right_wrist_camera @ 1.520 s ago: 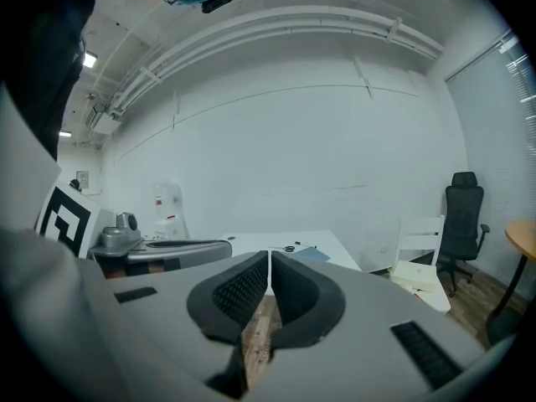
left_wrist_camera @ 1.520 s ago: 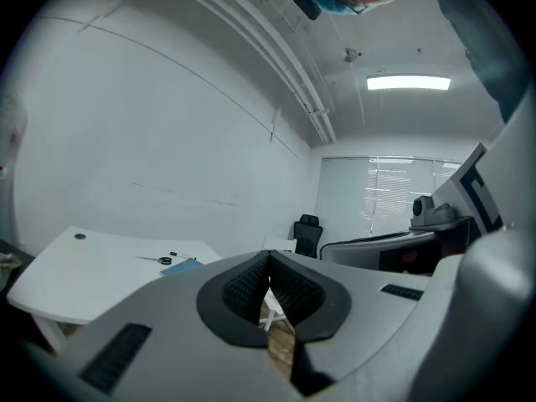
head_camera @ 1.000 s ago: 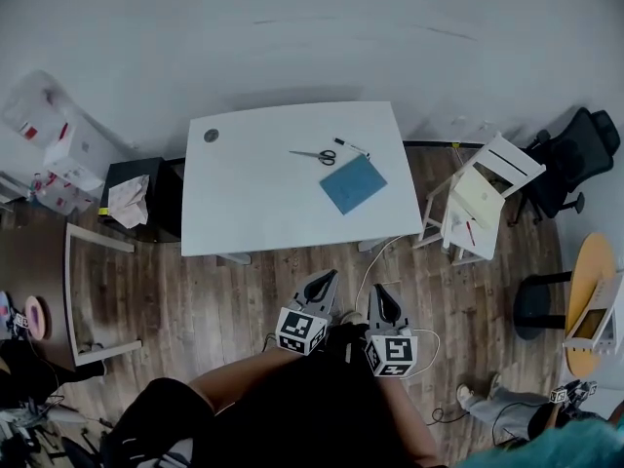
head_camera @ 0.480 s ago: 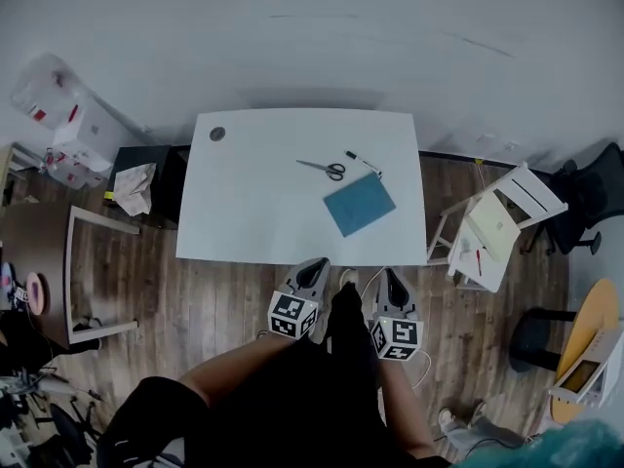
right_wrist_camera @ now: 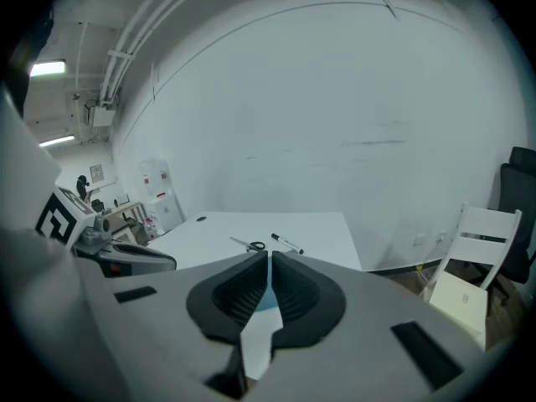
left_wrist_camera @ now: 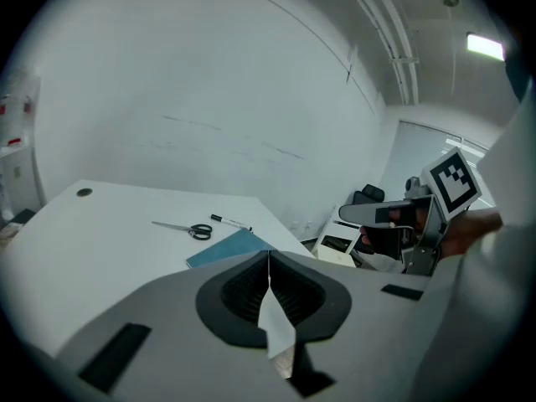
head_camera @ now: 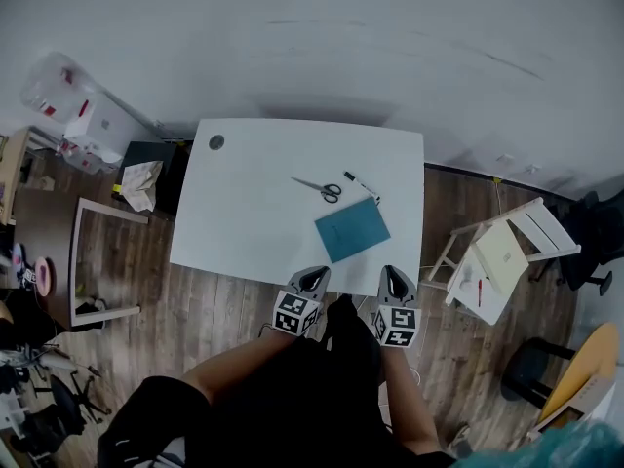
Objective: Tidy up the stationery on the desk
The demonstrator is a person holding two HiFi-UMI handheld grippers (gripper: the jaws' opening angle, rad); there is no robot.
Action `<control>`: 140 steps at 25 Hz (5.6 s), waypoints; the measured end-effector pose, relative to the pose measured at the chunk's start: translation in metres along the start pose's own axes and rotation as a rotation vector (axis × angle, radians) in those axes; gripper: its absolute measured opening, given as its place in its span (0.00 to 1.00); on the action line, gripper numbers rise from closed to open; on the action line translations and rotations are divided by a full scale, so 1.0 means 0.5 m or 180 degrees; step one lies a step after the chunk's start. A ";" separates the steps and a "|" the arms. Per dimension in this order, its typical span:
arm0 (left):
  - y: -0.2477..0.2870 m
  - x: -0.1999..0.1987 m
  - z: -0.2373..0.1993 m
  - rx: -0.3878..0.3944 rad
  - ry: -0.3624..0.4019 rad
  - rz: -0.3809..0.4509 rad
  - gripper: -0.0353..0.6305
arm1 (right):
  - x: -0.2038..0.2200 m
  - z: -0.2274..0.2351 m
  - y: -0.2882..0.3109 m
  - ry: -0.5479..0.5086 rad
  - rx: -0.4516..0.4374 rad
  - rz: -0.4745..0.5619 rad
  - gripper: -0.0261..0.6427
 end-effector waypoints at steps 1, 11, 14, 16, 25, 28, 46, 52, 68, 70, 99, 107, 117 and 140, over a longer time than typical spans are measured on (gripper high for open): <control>0.015 0.004 -0.003 -0.0035 -0.0016 -0.0031 0.07 | 0.005 0.015 0.017 -0.0007 -0.0042 -0.0054 0.09; 0.113 0.042 -0.064 -0.0370 -0.0353 -0.0245 0.07 | 0.066 0.095 0.190 -0.0197 -0.0458 -0.0637 0.09; 0.132 0.070 -0.080 -0.0502 -0.0402 -0.0419 0.08 | 0.102 0.122 0.233 -0.0324 -0.0484 -0.0918 0.09; 0.143 0.087 -0.090 -0.0526 -0.0443 -0.0521 0.13 | 0.122 0.138 0.260 -0.0355 -0.0484 -0.1055 0.09; 0.185 0.159 -0.104 -0.0531 -0.0846 -0.0787 0.24 | 0.198 0.164 0.330 -0.0276 -0.0639 -0.1516 0.20; 0.193 0.186 -0.105 -0.0570 -0.0959 -0.0853 0.26 | 0.213 0.169 0.341 -0.0288 -0.0670 -0.1592 0.20; 0.230 0.220 -0.130 -0.0302 -0.1652 -0.1010 0.27 | 0.222 0.165 0.357 -0.0300 -0.0780 -0.1772 0.22; 0.212 0.219 -0.163 -0.0273 -0.1441 -0.1100 0.27 | 0.237 0.135 0.345 -0.0213 -0.0673 -0.1839 0.22; 0.067 0.236 -0.387 -0.0382 -0.1515 -0.1223 0.27 | 0.281 -0.138 0.343 -0.0027 -0.0701 -0.2053 0.23; 0.035 0.219 -0.429 -0.0418 -0.1426 -0.1218 0.28 | 0.284 -0.186 0.352 -0.0015 -0.0709 -0.2063 0.23; -0.189 0.224 -0.843 -0.0742 -0.1344 -0.0952 0.28 | 0.286 -0.627 0.507 -0.0095 -0.1033 -0.2151 0.23; -0.211 0.225 -0.789 -0.0735 -0.1540 -0.0858 0.28 | 0.222 -0.569 0.534 -0.0424 -0.1175 -0.2078 0.23; -0.203 0.245 -0.704 -0.0959 -0.2167 -0.0740 0.28 | 0.121 -0.587 0.665 -0.1334 -0.1748 -0.2044 0.23; -0.135 0.245 -0.662 -0.1285 -0.2875 -0.0584 0.28 | 0.162 -0.617 0.727 -0.1841 -0.2469 -0.2557 0.23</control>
Point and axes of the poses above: the fingertips, and each gripper's own axes: y forward along the fingers, z to its right, x out of its underside, the point moved 1 cm from there along -y, backward along the fingers, and after that the axes turned 2 degrees about -x, right-handed, at the moved point
